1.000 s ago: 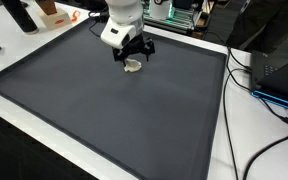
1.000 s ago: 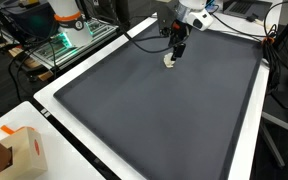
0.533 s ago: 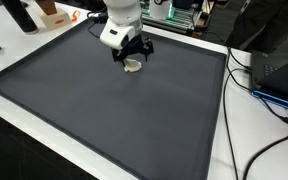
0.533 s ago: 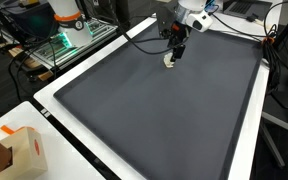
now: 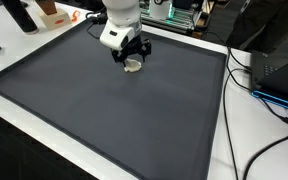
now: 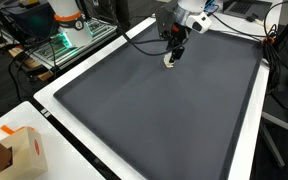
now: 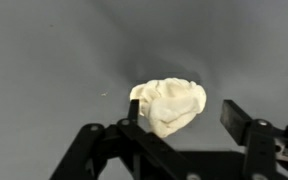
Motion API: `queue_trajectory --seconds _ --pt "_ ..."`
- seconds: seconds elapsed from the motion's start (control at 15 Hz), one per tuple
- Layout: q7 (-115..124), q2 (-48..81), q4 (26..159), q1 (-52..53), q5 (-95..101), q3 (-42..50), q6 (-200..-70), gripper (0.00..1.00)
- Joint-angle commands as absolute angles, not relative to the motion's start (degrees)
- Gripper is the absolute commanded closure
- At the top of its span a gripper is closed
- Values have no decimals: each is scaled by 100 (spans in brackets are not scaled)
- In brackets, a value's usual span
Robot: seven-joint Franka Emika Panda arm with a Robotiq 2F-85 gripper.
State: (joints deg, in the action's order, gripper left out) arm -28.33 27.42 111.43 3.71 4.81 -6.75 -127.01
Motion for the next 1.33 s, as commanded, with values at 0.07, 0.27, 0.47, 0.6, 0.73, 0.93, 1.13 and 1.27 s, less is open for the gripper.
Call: queue_trajectory --seconds 0.07,0.27,0.47,0.6,0.73,0.93,1.13,1.27 --pt "-2982 2743 11290 272 581 -762 -12896 55" --pt "-3029 2731 11302 265 600 -760 -12925 79" --pt "-3056 2732 11297 264 611 -761 -12934 98" --pt "-3073 2733 11298 262 615 -762 -12939 97" --pt "-3102 2729 11302 258 618 -764 -12946 98" --pt "-3179 2722 11309 241 601 -777 -12957 97" --pt "-3264 2713 11322 229 594 -790 -12984 97" --pt "-3326 2705 11334 226 592 -790 -13003 97"
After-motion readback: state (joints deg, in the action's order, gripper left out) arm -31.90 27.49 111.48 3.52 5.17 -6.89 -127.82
